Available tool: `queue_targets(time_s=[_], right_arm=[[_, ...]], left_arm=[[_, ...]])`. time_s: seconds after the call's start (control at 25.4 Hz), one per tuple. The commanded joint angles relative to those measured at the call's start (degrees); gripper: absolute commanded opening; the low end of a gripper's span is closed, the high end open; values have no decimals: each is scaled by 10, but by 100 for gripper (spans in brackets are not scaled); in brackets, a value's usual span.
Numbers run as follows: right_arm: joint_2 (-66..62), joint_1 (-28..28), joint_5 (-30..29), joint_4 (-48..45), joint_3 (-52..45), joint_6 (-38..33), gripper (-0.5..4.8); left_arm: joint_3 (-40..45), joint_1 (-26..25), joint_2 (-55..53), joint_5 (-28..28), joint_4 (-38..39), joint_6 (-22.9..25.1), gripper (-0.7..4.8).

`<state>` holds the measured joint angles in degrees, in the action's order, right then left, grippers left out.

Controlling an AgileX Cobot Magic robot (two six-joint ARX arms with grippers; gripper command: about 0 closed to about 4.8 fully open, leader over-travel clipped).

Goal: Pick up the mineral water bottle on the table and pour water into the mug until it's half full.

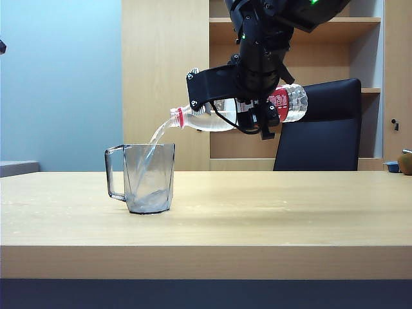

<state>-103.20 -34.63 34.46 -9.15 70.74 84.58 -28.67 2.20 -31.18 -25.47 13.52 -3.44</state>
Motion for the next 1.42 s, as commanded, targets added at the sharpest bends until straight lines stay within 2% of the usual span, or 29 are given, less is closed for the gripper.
queue_targets(time_s=[0.04,1.02,1.14,1.22,1.34,1.38,1.42], right_arm=[[6,-2,4,-23,6,16,291],[6,-8,2,-29,6,29,291],[6,-9,-10,-12,6,-44,291],[6,-9,-25,16,6,-123,291],[6,-9,-52,56,5,-264,287],[6,-8,-82,70,5,-367,276],[6,-7,-93,70,3,-413,277]], left_arm=[[-3,0,0,0,-7,0,-4],[-3,0,0,0,-7,1,-4],[-3,0,0,0,-7,1,-4],[-3,0,0,0,-7,1,-4],[-3,0,0,0,-8,0,-4],[-3,0,0,-1,-8,0,-4],[-3,0,0,-1,-8,0,-4]])
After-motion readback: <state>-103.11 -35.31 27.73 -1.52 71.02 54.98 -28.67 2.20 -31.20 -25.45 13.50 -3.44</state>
